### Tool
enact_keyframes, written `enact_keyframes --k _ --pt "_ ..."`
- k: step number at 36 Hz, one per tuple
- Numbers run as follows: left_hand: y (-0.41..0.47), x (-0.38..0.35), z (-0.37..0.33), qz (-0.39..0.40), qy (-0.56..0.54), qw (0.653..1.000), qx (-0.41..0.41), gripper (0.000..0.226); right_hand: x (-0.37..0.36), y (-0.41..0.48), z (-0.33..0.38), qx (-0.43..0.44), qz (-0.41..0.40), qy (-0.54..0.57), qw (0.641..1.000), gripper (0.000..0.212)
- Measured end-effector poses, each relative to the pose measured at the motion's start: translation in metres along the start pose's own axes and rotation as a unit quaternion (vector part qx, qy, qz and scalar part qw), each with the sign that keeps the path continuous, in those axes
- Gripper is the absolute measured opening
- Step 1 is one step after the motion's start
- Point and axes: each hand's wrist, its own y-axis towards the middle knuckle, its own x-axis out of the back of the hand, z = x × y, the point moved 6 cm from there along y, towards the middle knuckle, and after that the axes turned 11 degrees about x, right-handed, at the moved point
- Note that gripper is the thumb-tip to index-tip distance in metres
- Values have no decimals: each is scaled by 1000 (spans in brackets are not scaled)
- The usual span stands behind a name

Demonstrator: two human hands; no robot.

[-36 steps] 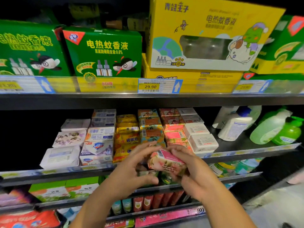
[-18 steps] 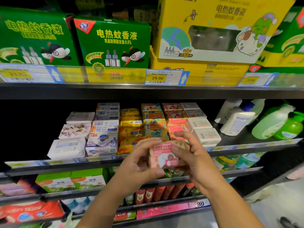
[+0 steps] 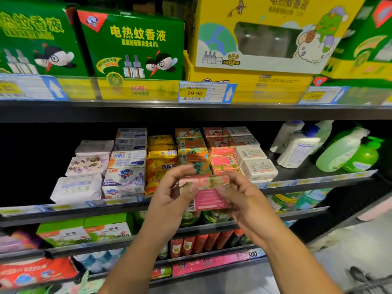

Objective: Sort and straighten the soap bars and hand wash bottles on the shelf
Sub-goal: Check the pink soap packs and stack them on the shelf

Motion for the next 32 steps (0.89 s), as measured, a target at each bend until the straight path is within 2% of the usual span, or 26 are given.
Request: enact_keyframes --k 3,6,8,10,12,14,15,18,21,26,29,32 --pt "0 -5 2 99 2 995 10 55 7 -1 5 15 -33 1 999 28" --pt "-1 -8 1 168 93 981 -21 71 10 0 3 3 -38 37 999 16" --pt "0 -7 -5 125 207 968 -65 68 7 1 0 -17 -23 86 996 13" --pt "3 0 -11 40 273 953 -122 60 4 0 -2 -30 8 128 991 26" --pt "6 7 -11 -1 252 960 -120 51 1 0 -5 -35 40 139 989 55" --pt "7 12 -4 4 150 987 -65 50 0 0 -7 -22 68 115 991 73" --pt "7 13 -2 10 97 994 -43 50 0 1 -7 -11 75 88 993 71" --pt "3 12 -5 12 10 1000 -25 45 0 3 -6 20 74 -9 997 47" --pt "1 13 -9 -4 -23 1000 -20 45 0 7 -8 35 61 -73 995 43" --pt "0 13 -9 -36 4 999 -38 57 -8 7 -29 30 48 -198 978 49" --pt "-3 4 -8 -28 56 997 -45 59 -18 4 -42 13 65 -221 973 56" --pt "-5 3 -8 -28 86 995 -49 59 -15 3 -46 7 60 -218 974 54"
